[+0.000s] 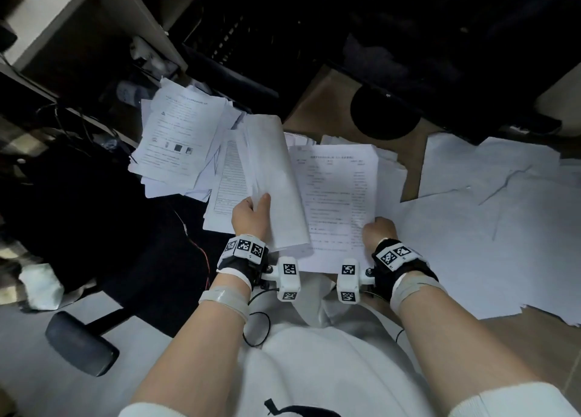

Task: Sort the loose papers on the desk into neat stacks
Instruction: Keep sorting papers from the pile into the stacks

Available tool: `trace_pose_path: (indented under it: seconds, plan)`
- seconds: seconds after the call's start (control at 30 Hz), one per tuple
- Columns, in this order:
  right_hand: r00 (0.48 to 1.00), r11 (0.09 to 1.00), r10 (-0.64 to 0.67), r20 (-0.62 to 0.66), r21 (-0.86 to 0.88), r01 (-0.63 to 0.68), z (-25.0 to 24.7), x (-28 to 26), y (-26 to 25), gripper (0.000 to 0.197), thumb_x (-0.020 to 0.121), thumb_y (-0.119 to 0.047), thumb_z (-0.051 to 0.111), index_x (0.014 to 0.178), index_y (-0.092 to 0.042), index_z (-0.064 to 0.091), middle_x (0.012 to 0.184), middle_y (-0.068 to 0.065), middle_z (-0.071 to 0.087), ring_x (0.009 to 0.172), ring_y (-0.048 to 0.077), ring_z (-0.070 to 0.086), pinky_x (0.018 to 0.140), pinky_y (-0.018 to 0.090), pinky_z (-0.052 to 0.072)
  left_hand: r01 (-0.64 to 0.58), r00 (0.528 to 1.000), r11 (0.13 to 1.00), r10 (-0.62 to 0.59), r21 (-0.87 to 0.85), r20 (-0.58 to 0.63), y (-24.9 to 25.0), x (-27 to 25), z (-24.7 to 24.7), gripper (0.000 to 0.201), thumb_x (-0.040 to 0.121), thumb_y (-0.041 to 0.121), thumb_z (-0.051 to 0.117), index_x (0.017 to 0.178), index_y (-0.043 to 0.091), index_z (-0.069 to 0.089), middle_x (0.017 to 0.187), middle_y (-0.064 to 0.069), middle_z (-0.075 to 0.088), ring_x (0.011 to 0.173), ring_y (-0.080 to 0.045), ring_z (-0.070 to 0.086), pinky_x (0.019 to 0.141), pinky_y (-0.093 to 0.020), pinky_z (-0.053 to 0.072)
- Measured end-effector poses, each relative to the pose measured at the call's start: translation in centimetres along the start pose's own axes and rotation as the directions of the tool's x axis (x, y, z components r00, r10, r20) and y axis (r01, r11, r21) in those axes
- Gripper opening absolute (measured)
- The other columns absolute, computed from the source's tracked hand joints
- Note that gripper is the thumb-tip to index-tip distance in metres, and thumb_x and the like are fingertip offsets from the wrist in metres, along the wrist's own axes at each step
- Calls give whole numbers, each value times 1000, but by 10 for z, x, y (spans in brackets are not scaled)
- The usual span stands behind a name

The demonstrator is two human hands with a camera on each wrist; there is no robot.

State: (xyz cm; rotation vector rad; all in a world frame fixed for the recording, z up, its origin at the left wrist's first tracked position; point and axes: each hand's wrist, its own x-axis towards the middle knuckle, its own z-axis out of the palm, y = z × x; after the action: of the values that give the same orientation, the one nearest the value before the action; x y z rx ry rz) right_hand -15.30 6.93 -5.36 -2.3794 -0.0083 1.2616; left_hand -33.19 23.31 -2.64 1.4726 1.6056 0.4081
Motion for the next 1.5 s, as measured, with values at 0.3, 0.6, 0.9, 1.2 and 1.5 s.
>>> trace_pose_path:
  seconds: [0.3,0.6,0.9,1.2,1.5]
  plan:
    - [964,971,-230,133,95,219,48,-21,-80,17,92,1,47,87,-6,61,84,4,61,85,24,57,73,27,42,23,999,993,-28,-115,-40,-11,23,-64,36,95,27,63,63,16,52,62,3,56,54,-9,51,55,-23,42]
    - [966,967,-250,70,68,245,142,-15,-188,15,87,-7,58,76,-16,65,83,3,67,83,26,64,74,32,52,36,988,978,-66,-208,-142,-22,127,-149,32,96,30,63,91,-1,68,81,-2,69,68,-10,61,60,-17,49]
    - [967,946,-248,58,227,229,269,5,-287,25,91,-20,57,102,1,64,89,9,63,80,24,61,69,29,46,93,991,974,-111,-208,-77,-42,216,-239,21,93,29,68,95,10,73,88,1,76,80,-12,73,71,-25,59]
    - [912,934,-283,296,299,193,270,-8,-300,97,79,-48,70,155,-10,22,135,5,51,119,18,54,111,41,38,148,989,964,-137,-223,64,-48,225,-232,24,81,28,81,97,13,75,92,3,77,85,-12,74,81,-35,61]
    - [831,840,-469,300,442,315,179,-43,-266,20,87,-14,73,107,-17,70,93,2,76,81,15,72,86,35,56,64,983,937,0,-343,184,0,175,-165,11,91,23,71,91,12,70,83,3,75,73,-9,69,70,-26,56]
